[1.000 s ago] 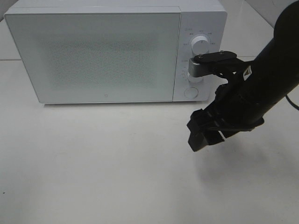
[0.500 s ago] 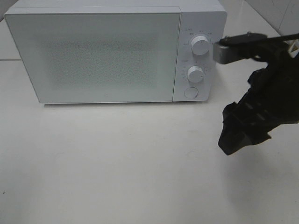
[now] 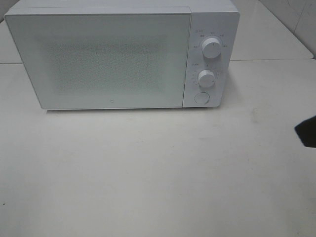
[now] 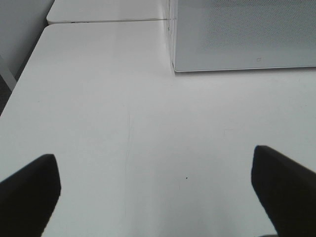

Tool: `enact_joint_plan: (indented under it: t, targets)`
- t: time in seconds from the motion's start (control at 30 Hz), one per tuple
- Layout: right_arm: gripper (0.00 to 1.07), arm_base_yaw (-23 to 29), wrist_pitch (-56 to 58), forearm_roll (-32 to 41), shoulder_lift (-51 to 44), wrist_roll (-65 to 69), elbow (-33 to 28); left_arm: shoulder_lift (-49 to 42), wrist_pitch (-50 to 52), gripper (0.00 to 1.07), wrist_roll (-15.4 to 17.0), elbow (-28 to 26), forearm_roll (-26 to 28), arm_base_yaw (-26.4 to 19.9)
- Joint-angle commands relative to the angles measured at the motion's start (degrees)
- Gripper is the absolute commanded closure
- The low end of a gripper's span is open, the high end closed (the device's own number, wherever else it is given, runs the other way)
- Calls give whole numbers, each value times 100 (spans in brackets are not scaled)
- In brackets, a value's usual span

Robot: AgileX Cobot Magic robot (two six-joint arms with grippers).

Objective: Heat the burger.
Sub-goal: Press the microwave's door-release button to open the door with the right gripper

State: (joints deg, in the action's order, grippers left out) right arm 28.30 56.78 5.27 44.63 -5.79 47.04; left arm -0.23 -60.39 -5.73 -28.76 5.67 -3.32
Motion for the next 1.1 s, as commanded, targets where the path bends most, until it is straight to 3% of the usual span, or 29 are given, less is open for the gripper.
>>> enact_joint_plan:
  t: [0.03,0.37,0.57,0.73,0.83,1.1]
  targets:
    - [32,-23,63,-138,-688,17,-166,-132,86,6,40,17,-17,46]
    - [32,-23,63,-716,-3037,23,-1037,-132,86,6,40,17,-17,46]
    - [32,-183,63,-837,-3552,34,-1306,-132,86,6,40,17,-17,46]
    - [32,-963,109,-963,-4211,218,-1725,-132,86,6,40,17,-17,46]
    - [32,-1077,132,-991,-4280,223,-1742,-132,86,6,40,17,-17,46]
    - [33,-2023,235,-1077,-4647,579,-1811,-126,86,6,40,17,-17,46]
